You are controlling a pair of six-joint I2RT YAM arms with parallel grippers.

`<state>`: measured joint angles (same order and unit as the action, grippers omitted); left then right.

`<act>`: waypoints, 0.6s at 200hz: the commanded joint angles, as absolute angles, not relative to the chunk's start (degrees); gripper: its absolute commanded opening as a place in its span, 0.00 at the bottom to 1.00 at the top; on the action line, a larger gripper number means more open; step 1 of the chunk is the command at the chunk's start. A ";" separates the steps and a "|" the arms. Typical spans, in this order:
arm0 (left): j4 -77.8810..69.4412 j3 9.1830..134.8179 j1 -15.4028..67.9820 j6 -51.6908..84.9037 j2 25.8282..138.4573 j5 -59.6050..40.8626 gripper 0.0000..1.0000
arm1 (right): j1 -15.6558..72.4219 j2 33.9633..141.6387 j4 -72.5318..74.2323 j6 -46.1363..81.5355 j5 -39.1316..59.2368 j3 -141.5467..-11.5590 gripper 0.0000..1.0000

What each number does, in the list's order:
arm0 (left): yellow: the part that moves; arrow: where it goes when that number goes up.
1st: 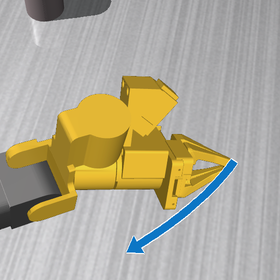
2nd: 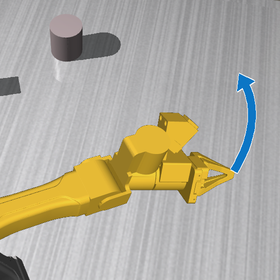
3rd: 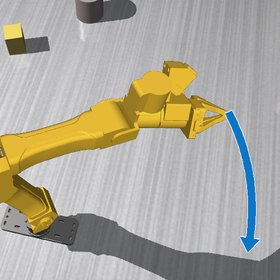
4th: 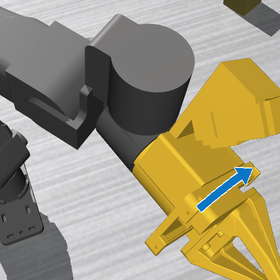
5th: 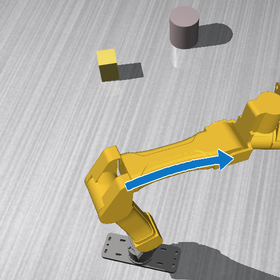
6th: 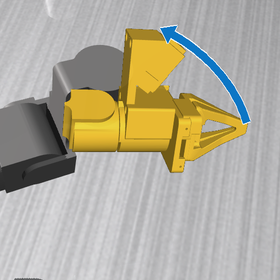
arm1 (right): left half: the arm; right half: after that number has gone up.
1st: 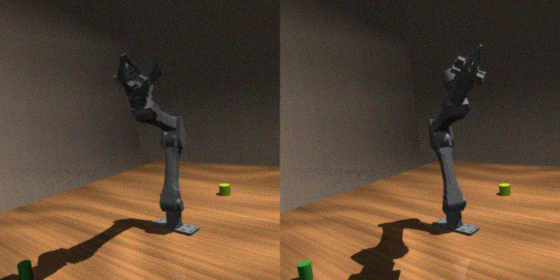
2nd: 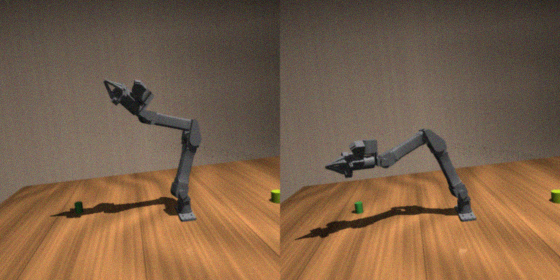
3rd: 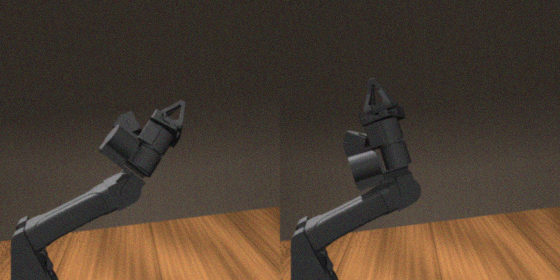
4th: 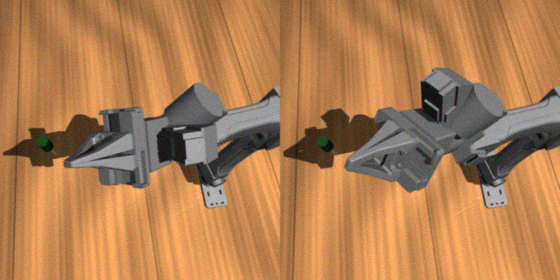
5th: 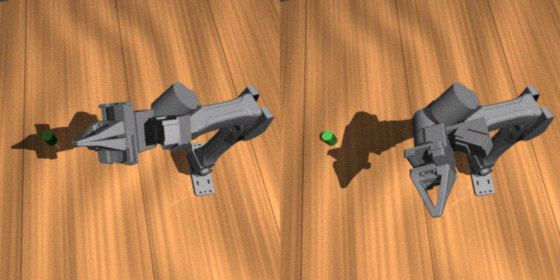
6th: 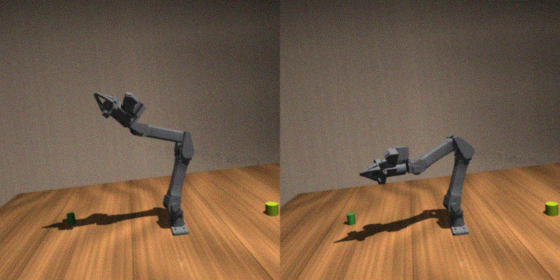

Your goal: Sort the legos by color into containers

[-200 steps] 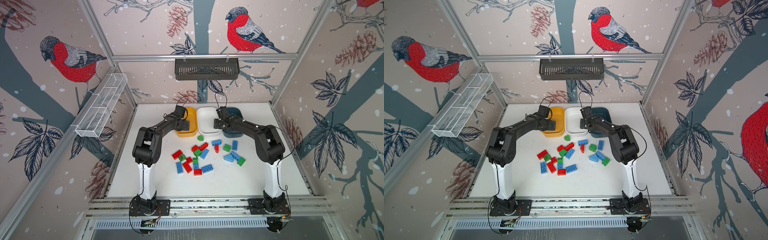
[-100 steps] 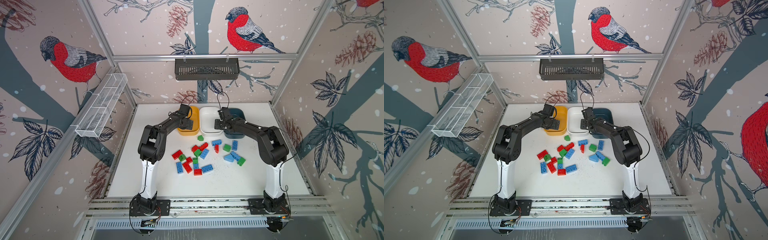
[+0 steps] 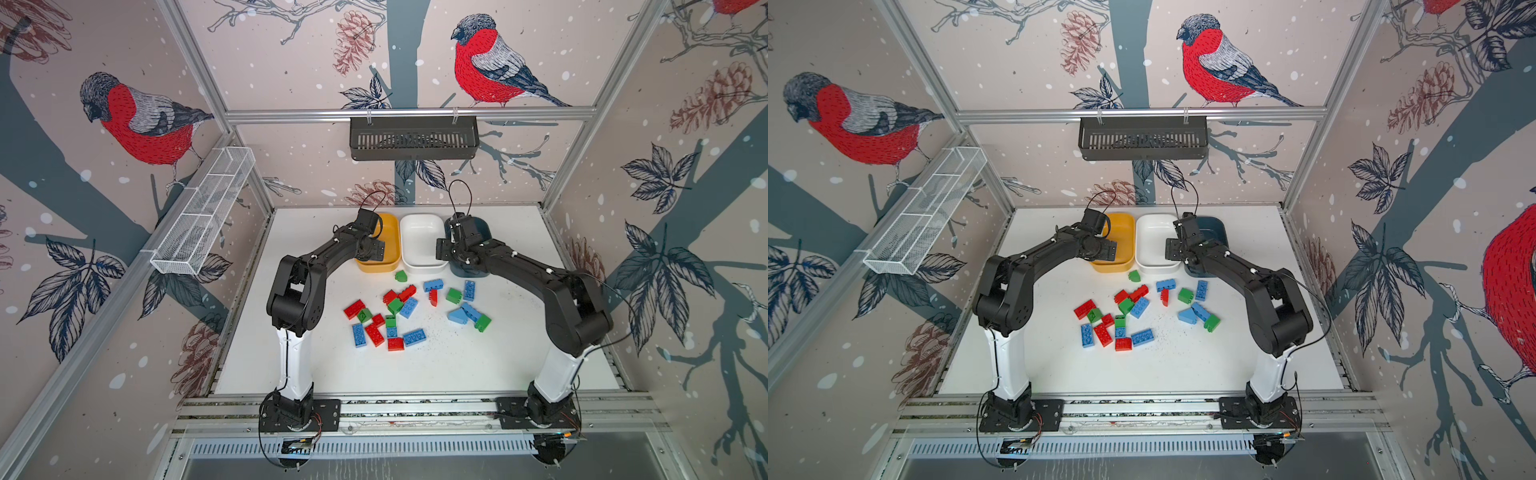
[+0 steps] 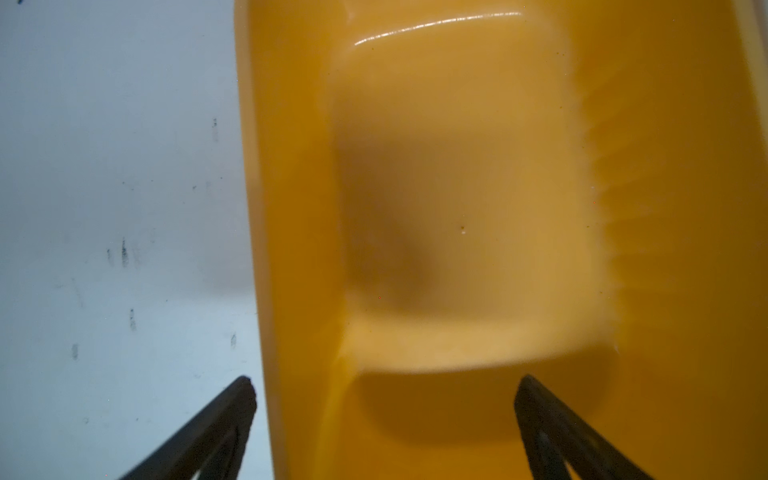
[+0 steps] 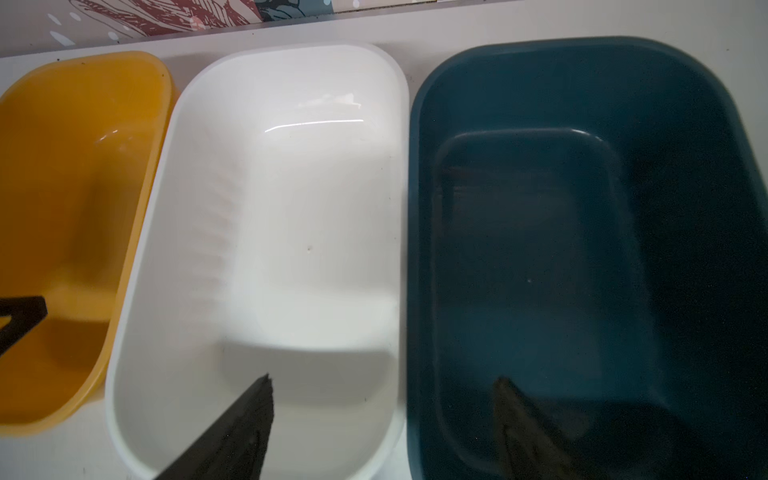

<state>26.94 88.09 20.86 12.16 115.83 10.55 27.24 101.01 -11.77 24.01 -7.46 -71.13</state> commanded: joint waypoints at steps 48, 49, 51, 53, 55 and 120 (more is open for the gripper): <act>21.41 82.18 21.68 21.02 106.27 9.34 0.98 | 23.94 80.93 -8.27 30.21 -9.96 -50.78 0.80; 21.21 82.05 21.74 21.14 106.18 9.24 0.98 | 23.79 80.72 -8.26 30.35 -9.82 -50.53 0.80; 20.99 81.84 21.85 21.30 105.98 8.81 0.97 | 23.35 80.41 -8.13 30.57 -9.44 -50.07 0.78; 20.69 81.61 21.99 21.52 105.82 8.42 0.97 | 22.95 80.06 -8.03 30.87 -9.17 -49.39 0.77; 20.44 81.38 22.15 21.68 105.64 8.10 0.97 | 22.44 79.76 -7.85 31.14 -8.73 -48.91 0.75; 24.33 88.97 29.54 24.64 112.36 7.26 0.97 | 13.36 75.18 -1.16 34.28 -0.65 -36.95 0.41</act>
<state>22.90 85.19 27.62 23.77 109.08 8.58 13.78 75.09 -6.35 33.10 -3.68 -38.48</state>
